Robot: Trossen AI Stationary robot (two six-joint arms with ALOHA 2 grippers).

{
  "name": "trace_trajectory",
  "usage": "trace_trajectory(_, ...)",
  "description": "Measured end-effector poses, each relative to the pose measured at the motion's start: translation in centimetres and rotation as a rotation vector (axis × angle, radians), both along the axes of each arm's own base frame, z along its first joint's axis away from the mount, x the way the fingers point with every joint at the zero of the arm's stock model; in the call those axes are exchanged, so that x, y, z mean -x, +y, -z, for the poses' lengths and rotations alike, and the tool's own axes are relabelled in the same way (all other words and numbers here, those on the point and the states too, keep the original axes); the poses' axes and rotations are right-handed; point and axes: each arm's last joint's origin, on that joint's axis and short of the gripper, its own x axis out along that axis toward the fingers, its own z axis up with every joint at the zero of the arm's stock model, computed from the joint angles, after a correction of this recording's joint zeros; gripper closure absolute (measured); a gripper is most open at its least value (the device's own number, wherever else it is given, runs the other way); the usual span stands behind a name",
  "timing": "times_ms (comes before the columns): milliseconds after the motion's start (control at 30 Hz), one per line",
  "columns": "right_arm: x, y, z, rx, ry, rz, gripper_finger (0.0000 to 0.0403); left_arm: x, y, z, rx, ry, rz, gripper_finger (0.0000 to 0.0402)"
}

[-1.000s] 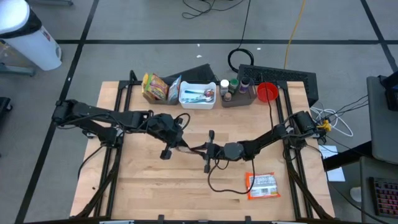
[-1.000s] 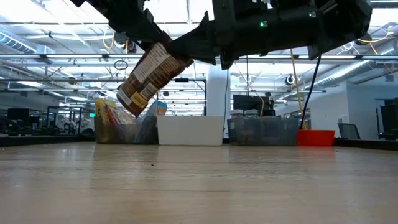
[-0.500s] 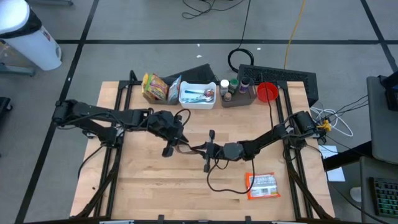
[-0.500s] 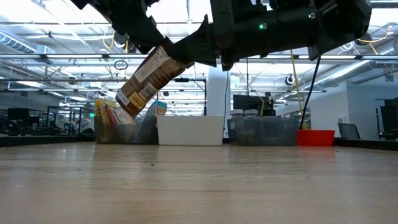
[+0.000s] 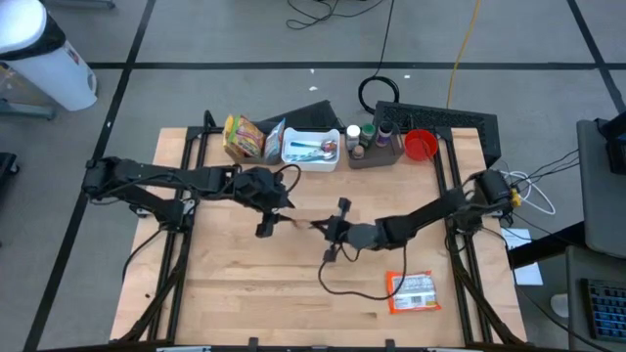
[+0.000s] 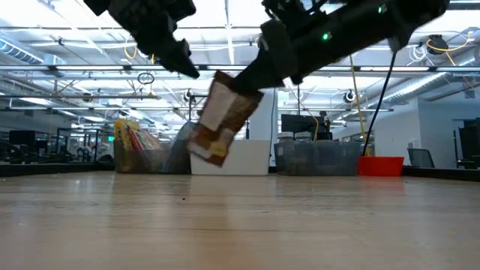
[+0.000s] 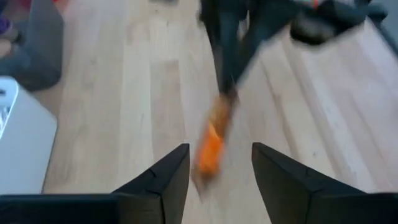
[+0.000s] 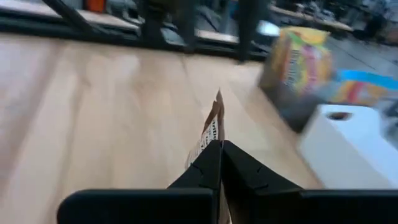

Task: Pick & Place Food Item
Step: Put the orange seasoning bag into the right black bin

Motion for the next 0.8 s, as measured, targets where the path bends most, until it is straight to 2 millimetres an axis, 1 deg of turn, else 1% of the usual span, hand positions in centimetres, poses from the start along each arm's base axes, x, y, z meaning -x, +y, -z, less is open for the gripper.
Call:
trace_trajectory(67, 0.7, -0.5, -1.0, 0.018, 0.042, 0.033, 0.0403, 0.2, 0.2, 0.4, -0.007, 0.028, 0.006, 0.0218)
trace_trajectory(167, 2.1, -1.7, -2.6, 0.059, 0.132, 0.078, 0.0403, 0.5, 0.5, 1.8, 0.005, 0.015, 0.032, 0.0222)
trace_trajectory(367, 5.7, -5.9, -6.7, 0.132, 0.24, 0.177, 0.0403, 1.3, 1.1, 5.4, 0.077, -0.073, 0.044, 0.0232)
trace_trajectory(467, 7.8, -8.1, -8.8, 0.152, 0.255, 0.231, 0.0403, 1.6, 1.1, 6.6, 0.1, -0.162, 0.024, 0.0232)
trace_trajectory(567, 10.0, -10.2, -10.8, 0.173, 0.249, 0.296, 0.0403, 1.7, 1.0, 6.7, 0.12, -0.289, 0.011, 0.0231)
trace_trajectory(667, 12.0, -11.9, -12.3, 0.165, 0.223, 0.362, 0.0403, 1.7, 1.0, 6.7, 0.124, -0.384, 0.012, 0.0234)
trace_trajectory(800, 14.2, -13.7, -13.4, 0.124, 0.2, 0.398, 0.0403, 1.8, 1.0, 6.6, 0.117, -0.435, 0.017, 0.0238)
